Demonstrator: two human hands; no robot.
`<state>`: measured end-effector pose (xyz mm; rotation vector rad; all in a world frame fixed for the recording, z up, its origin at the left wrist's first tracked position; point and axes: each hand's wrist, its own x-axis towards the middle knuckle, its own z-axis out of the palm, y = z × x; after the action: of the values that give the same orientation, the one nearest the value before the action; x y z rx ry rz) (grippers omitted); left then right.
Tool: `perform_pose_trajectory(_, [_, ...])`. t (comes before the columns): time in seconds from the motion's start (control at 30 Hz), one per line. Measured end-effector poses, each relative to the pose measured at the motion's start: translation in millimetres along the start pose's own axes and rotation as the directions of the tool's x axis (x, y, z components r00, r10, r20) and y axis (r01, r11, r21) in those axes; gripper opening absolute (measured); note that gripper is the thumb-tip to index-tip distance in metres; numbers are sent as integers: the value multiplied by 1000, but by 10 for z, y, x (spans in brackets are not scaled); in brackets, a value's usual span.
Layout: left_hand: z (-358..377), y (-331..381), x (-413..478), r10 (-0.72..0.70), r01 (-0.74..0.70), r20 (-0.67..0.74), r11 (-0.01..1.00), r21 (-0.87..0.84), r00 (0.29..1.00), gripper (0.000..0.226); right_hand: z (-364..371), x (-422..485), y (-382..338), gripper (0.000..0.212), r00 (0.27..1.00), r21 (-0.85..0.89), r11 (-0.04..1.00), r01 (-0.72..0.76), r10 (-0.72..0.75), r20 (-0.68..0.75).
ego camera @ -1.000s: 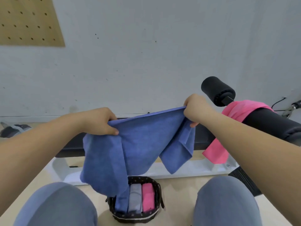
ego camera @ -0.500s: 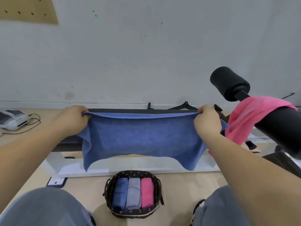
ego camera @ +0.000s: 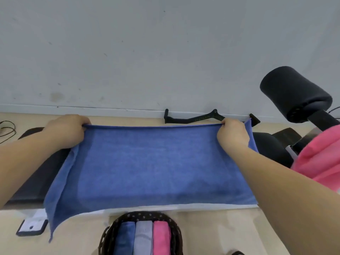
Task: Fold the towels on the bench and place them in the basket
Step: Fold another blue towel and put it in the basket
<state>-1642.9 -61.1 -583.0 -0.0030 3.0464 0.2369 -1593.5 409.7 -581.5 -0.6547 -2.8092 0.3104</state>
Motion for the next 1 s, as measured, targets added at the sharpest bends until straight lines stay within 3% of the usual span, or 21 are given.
perform_pose_trajectory(0.13, [64,-12,95,-57,63,-188,998,26,980,37,187,45,-15,35,998,13,1000,-1,0,65])
perform_pose_trajectory(0.27, [32,-17,-144,-113,105,-286,993,-44,951,49,222,-184,-189,43,995,-43,995,92,-93,-20])
perform_pose_trajectory(0.33, [-19,-25,-372,-122,109,-245,992,-68,962,47,177,-375,-421,39,984,83,981,173,-177,37])
perform_pose_trajectory(0.43, [-52,-62,-747,-185,173,-101,978,-116,978,46,102,-778,-804,28,895,294,929,225,-316,314])
perform_pose_trajectory(0.53, [5,-151,-1090,-289,290,20,954,-74,957,55,75,-1213,-1031,45,769,188,917,352,-398,501])
perform_pose_trajectory(0.6, [67,-224,-1280,-351,352,28,932,-91,936,56,70,-1449,-1065,66,741,65,911,406,-370,560])
perform_pose_trajectory(0.7, [166,-249,-1490,-354,346,15,905,-247,935,41,139,-1667,-1002,79,754,24,921,390,-334,566])
perform_pose_trajectory(0.83, [261,-204,-1618,-329,301,-63,915,-270,942,33,283,-1805,-916,75,815,9,914,406,-367,449])
perform_pose_trajectory(1.0, [216,-341,-1664,-353,307,-112,903,-301,929,63,281,-1825,-942,73,828,-10,914,405,-362,429])
